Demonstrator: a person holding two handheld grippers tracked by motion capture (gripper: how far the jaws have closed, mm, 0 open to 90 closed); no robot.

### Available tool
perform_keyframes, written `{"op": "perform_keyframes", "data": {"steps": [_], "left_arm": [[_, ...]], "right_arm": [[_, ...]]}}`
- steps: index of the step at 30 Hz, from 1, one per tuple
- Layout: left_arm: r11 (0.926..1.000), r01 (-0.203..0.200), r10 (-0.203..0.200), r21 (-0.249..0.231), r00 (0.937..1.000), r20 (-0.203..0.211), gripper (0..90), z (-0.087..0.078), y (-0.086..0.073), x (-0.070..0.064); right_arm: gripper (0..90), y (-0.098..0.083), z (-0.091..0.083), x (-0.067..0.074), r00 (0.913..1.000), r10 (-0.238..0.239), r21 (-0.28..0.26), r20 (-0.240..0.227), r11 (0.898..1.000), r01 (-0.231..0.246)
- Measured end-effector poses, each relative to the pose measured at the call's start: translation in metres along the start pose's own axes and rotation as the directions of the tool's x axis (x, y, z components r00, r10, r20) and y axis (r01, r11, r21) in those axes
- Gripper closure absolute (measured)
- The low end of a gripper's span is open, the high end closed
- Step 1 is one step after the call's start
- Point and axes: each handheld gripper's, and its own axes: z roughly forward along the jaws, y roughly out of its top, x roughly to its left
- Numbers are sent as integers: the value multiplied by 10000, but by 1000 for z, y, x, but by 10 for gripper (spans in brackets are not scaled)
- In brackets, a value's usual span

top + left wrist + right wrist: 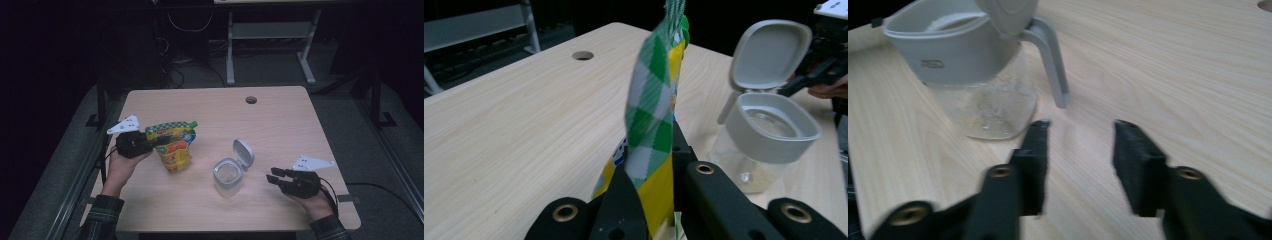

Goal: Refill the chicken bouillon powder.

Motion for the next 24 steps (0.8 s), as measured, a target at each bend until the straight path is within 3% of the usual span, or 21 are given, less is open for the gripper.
{"op": "perform_keyframes", "data": {"steps": [2, 6, 14, 20, 24], "left_arm": [[10000, -33, 34, -92, 9999, 142, 900, -8, 3, -4], [9997, -49, 55, -225, 9996, 261, 900, -15, 5, -8], [9997, -24, 40, -250, 9981, 618, 900, -26, 10, -16], [9995, 12, 17, -322, 9959, 905, 900, -29, 15, -20], [9993, 63, -24, -372, 9946, 1042, 900, -31, 18, -22]], "right_arm": [[790, 2, -3, 3, 9999, -102, -73, -58, 9999, 101], [897, 7, -8, 9, 9991, -371, -294, -197, 9989, 365], [897, 17, -8, 28, 9945, -862, -606, -597, 9947, 826], [898, 24, -5, 38, 9961, -659, -587, -587, 9963, 625], [898, 31, -6, 46, 9946, -803, -716, -662, 9946, 755]]}}
